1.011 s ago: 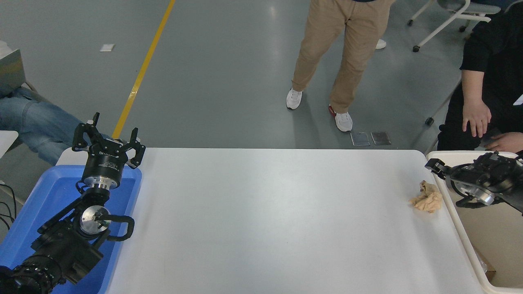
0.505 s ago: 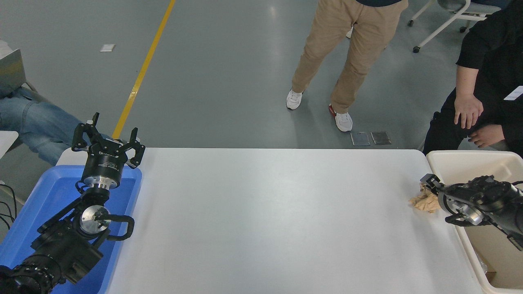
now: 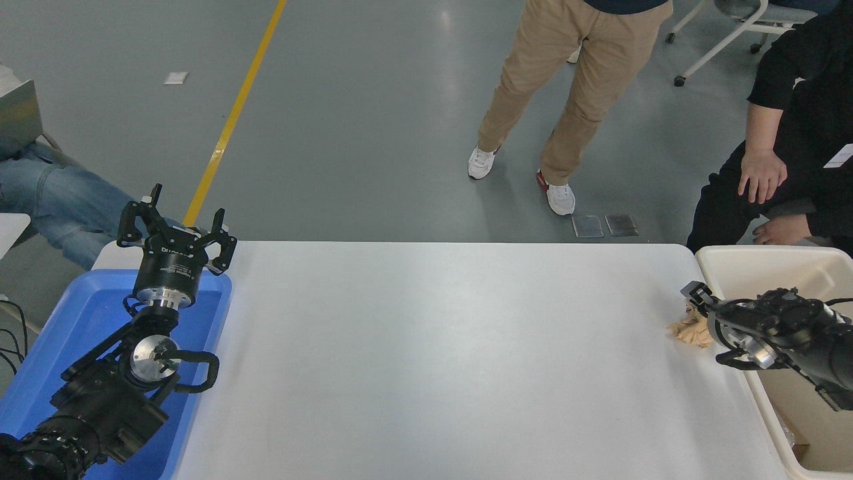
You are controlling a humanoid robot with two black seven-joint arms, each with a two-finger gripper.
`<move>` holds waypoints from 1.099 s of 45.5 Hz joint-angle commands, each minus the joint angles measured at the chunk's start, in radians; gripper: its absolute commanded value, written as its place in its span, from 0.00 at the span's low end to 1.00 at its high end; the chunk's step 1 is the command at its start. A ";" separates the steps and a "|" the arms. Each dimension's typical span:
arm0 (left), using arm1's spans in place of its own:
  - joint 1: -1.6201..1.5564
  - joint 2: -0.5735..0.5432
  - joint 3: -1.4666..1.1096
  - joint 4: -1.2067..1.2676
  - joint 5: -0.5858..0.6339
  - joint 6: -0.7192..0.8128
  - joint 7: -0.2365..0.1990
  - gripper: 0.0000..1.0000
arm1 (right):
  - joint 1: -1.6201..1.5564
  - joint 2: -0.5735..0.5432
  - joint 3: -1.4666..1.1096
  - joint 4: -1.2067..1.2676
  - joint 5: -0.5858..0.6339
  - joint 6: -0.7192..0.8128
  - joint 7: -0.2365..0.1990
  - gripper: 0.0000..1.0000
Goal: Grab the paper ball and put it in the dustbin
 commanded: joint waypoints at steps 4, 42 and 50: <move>0.000 0.000 0.000 0.000 0.000 0.000 -0.001 0.99 | -0.010 0.010 0.000 0.009 -0.010 -0.002 0.003 0.44; 0.000 0.000 0.000 0.001 0.000 0.000 0.001 0.99 | 0.292 -0.187 -0.121 0.286 -0.187 0.118 0.078 0.00; 0.000 0.000 0.000 0.000 0.000 0.000 0.001 0.99 | 0.520 -0.273 -0.215 0.441 -0.188 0.242 0.078 0.00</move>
